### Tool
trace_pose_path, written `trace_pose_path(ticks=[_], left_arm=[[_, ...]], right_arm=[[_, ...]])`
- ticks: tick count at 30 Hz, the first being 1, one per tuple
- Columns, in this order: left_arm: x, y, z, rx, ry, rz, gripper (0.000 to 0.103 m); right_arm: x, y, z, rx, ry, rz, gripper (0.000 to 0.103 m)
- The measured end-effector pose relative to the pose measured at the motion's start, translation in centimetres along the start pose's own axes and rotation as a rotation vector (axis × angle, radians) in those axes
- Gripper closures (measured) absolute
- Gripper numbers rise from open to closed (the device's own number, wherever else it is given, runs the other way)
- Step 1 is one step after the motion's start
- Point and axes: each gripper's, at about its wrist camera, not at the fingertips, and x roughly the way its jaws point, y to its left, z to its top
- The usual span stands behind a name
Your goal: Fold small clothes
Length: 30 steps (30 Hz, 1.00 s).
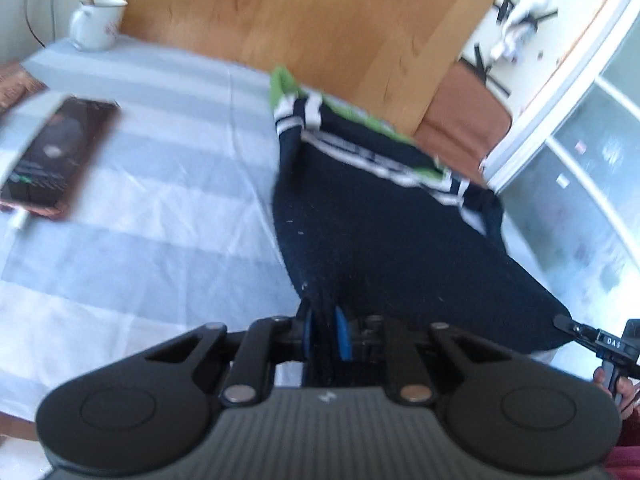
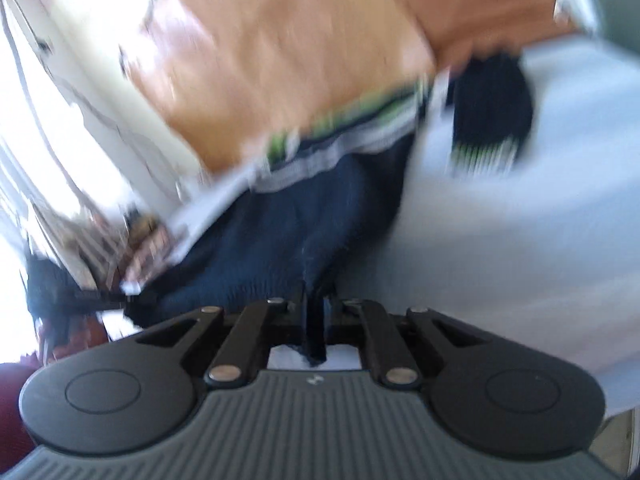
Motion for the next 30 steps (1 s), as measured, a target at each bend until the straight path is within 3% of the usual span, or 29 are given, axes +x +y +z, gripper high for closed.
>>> trace_pose_path(ticks=[3, 5, 7, 9, 12, 17, 21, 24, 27, 28, 29, 30], left_arm=[[0.2, -0.4, -0.4, 0.04, 0.033, 0.076, 0.094], [2.1, -0.1, -1.1, 0.056, 0.104, 0.116, 0.093], [3.7, 0.2, -1.7, 0.065, 0.16, 0.161, 0.089], [3.0, 0.6, -1.2, 0.068, 0.136, 0.146, 0.086], [1.1, 1.0, 0.8, 0.081, 0.01, 0.161, 0.079], [1.7, 0.2, 5.1, 0.068, -0.117, 0.101, 0.079], [5.5, -1.8, 7.1, 0.096, -0.093, 0.044, 0.079], [8.5, -3.4, 8.0, 0.132, -0.055, 0.035, 0.079], [10.8, -4.4, 8.7, 0.165, -0.022, 0.014, 0.077], [11.6, -4.6, 8.9, 0.176, -0.014, 0.014, 0.075], [12.2, -4.7, 9.2, 0.187, -0.006, 0.015, 0.075], [13.0, -4.8, 9.5, 0.194, 0.0, 0.016, 0.074]], right_arm=[[0.4, 0.1, -0.3, -0.038, 0.079, -0.055, 0.094], [2.5, -1.3, -1.7, -0.007, 0.177, -0.095, 0.093], [3.7, -3.0, -2.6, 0.025, 0.22, -0.141, 0.088], [2.9, -4.4, -1.9, 0.093, 0.159, -0.108, 0.087], [0.9, -5.3, 0.9, 0.112, 0.009, -0.138, 0.087], [1.8, -8.4, 5.0, 0.152, -0.131, -0.263, 0.085], [5.0, -12.3, 7.1, 0.218, -0.123, -0.307, 0.082], [8.0, -13.8, 8.2, 0.207, -0.088, -0.367, 0.076], [9.0, -14.1, 8.4, 0.179, -0.088, -0.366, 0.075], [9.0, -13.8, 8.7, 0.154, -0.075, -0.369, 0.076], [9.3, -13.5, 8.9, 0.13, -0.057, -0.369, 0.096], [9.5, -13.5, 9.0, 0.129, -0.047, -0.362, 0.097]])
